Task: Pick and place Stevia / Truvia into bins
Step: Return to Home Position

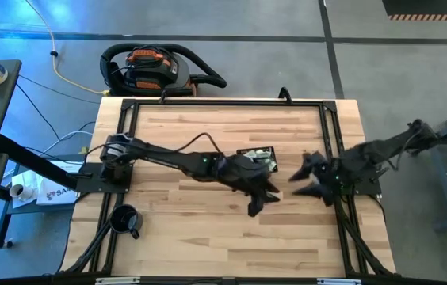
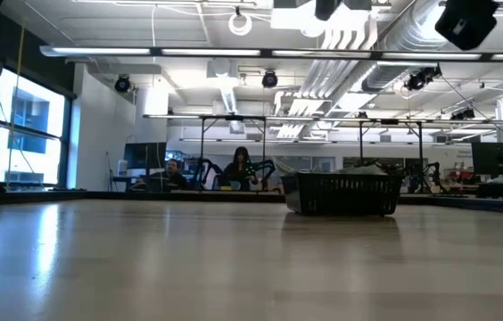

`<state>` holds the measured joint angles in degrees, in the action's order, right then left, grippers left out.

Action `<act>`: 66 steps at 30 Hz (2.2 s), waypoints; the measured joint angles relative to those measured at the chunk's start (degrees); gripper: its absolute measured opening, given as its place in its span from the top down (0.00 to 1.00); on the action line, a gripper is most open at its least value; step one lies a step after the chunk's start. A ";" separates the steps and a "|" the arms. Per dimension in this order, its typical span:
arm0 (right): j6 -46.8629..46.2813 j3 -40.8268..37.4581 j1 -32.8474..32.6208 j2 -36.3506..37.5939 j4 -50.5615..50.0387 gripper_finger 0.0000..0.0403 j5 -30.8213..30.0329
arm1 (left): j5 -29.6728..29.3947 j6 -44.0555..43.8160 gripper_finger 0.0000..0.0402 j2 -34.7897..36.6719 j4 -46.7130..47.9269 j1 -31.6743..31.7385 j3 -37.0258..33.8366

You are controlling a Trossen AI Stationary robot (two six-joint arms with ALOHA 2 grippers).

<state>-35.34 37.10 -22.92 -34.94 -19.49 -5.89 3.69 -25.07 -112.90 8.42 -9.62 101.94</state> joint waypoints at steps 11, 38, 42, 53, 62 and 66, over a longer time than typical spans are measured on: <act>5.63 -6.06 3.38 19.59 6.01 0.38 3.81 | 2.48 -2.49 0.54 26.68 -13.10 4.43 -36.62; 21.10 -36.54 6.10 28.33 53.39 0.38 -16.37 | 21.08 -5.15 0.54 91.62 -19.37 29.62 -93.91; 14.88 -36.50 7.98 28.20 48.87 0.38 -14.15 | 22.61 -5.41 0.54 95.51 -14.19 33.78 -93.92; 14.04 -36.50 12.47 28.26 45.20 0.38 -10.57 | 0.12 -6.87 0.54 99.29 -10.76 16.40 -93.93; 12.36 -36.50 18.64 31.91 38.46 0.38 0.69 | -8.79 -6.16 0.54 102.83 -4.06 11.87 -95.22; 12.91 -36.50 21.31 34.82 34.43 0.38 5.88 | -6.24 -2.98 0.54 106.82 -6.72 11.87 -99.12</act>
<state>-22.43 0.60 -1.61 -0.12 14.95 -0.02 -2.55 -28.04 -6.08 1.71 2.24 2.83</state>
